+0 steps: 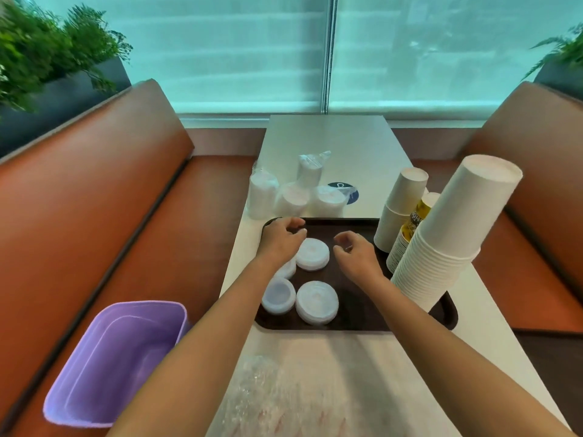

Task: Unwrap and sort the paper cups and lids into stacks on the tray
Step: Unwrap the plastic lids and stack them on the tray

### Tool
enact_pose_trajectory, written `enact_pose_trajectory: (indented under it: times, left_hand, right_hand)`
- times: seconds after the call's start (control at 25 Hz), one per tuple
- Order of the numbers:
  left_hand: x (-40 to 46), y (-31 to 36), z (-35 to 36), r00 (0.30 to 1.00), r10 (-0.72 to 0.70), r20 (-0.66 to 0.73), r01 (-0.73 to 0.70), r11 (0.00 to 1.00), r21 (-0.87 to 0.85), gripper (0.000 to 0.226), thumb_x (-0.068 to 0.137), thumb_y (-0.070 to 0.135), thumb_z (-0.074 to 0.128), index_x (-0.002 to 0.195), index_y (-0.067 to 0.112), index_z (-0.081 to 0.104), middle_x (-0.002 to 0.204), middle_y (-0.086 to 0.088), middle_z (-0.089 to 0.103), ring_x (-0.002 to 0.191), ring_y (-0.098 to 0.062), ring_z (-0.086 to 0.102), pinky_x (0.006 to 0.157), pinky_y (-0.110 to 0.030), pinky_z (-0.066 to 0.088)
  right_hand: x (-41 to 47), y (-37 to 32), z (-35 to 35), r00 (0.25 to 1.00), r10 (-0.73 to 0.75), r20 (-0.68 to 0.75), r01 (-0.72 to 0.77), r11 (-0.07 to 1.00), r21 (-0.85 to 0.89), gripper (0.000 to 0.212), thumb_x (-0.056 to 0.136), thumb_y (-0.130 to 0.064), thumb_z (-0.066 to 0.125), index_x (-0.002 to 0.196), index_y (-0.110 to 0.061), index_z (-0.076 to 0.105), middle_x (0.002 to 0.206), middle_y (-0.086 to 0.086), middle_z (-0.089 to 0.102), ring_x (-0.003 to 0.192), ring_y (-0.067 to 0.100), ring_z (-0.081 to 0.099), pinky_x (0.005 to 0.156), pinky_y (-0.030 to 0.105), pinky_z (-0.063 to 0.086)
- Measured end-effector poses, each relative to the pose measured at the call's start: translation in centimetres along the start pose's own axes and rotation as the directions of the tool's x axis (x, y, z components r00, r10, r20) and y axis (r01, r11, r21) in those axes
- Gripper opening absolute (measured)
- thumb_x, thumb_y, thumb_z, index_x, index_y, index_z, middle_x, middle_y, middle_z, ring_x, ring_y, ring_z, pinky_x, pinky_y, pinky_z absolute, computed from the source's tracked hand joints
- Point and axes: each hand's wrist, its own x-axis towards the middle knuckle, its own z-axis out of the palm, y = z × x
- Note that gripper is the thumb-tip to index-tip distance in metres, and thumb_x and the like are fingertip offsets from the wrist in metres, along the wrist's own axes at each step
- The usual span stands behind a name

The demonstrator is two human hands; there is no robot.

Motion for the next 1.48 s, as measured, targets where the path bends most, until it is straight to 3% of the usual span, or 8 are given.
enact_pose_trajectory:
  times: [0.56,0.68,0.76,0.88,1.04,1.2,1.32,1.48]
  left_hand:
    - [18.9,1.6,5.9,0.989,0.047,0.142,-0.068,0.987,0.144,0.032,0.097,0.022,0.047,0.127,0.014,0.055,0.138,-0.008,0.048,0.125,-0.021,0.046,0.103,-0.029,0.035]
    - [21.2,1.0,7.6,0.966,0.026,0.258,-0.103,0.952,0.287,0.041,0.097,0.025,0.047,0.136,0.013,0.046,0.146,-0.009,0.036,0.131,-0.024,0.040,0.107,-0.031,0.030]
    - [22.1,0.5,8.5,0.930,-0.008,0.368,-0.169,0.879,0.446,0.052,0.096,0.030,0.049,0.144,0.014,0.035,0.151,-0.010,0.024,0.134,-0.026,0.036,0.109,-0.034,0.028]
    - [22.8,0.0,8.9,0.905,-0.014,0.426,-0.247,0.796,0.552,0.054,0.096,0.032,0.049,0.144,0.011,0.035,0.148,-0.013,0.027,0.135,-0.026,0.035,0.110,-0.034,0.029]
    - [22.8,-0.7,9.0,0.919,0.041,0.392,-0.258,0.814,0.520,0.041,0.096,0.022,0.048,0.135,0.009,0.048,0.139,-0.013,0.039,0.128,-0.024,0.042,0.105,-0.028,0.031]
    - [22.3,-1.6,8.9,0.933,0.057,0.356,-0.232,0.851,0.470,0.036,0.095,0.020,0.051,0.129,0.008,0.051,0.134,-0.012,0.041,0.121,-0.025,0.047,0.099,-0.025,0.034]
    - [21.8,-2.1,8.6,0.948,0.056,0.314,-0.188,0.892,0.411,0.033,0.094,0.018,0.052,0.126,0.008,0.052,0.133,-0.011,0.041,0.117,-0.024,0.049,0.098,-0.026,0.036]
    - [20.4,-2.1,8.6,0.941,0.097,0.325,-0.197,0.936,0.292,0.033,0.093,0.014,0.053,0.126,0.009,0.053,0.135,-0.008,0.043,0.118,-0.023,0.050,0.102,-0.029,0.037]
  right_hand:
    - [16.3,1.8,3.5,0.918,0.376,-0.122,-0.322,0.890,0.324,0.041,0.091,-0.013,0.052,0.131,-0.007,0.045,0.133,0.014,0.050,0.117,0.027,0.050,0.084,0.027,0.039]
    - [18.5,2.1,4.1,0.910,0.389,-0.141,-0.326,0.884,0.335,0.046,0.093,-0.014,0.052,0.136,-0.006,0.039,0.136,0.015,0.044,0.118,0.028,0.049,0.080,0.026,0.040]
    - [20.0,2.5,4.4,0.897,0.412,-0.162,-0.335,0.871,0.360,0.049,0.093,-0.013,0.050,0.140,-0.007,0.035,0.139,0.015,0.043,0.122,0.029,0.047,0.087,0.029,0.042]
    - [21.4,3.1,4.7,0.873,0.473,-0.115,-0.373,0.802,0.466,0.056,0.093,-0.010,0.046,0.145,-0.008,0.026,0.141,0.014,0.043,0.123,0.029,0.046,0.097,0.034,0.040]
    - [23.1,3.9,5.1,0.833,0.552,0.028,-0.523,0.770,0.366,0.056,0.091,-0.010,0.048,0.142,-0.002,0.027,0.135,0.017,0.046,0.117,0.031,0.049,0.084,0.030,0.041]
    - [24.2,4.4,5.3,0.826,0.563,0.040,-0.562,0.814,0.148,0.057,0.086,-0.020,0.055,0.138,-0.003,0.039,0.133,0.018,0.048,0.115,0.033,0.051,0.094,0.037,0.047]
    - [23.8,4.6,5.7,0.876,0.481,0.035,-0.469,0.834,0.291,0.061,0.082,-0.016,0.061,0.137,-0.007,0.036,0.135,0.016,0.043,0.114,0.032,0.050,0.089,0.036,0.046]
    - [22.2,3.8,5.4,0.882,0.470,0.041,-0.408,0.716,0.566,0.064,0.080,-0.001,0.058,0.138,-0.006,0.030,0.133,0.016,0.046,0.116,0.032,0.051,0.097,0.042,0.048]
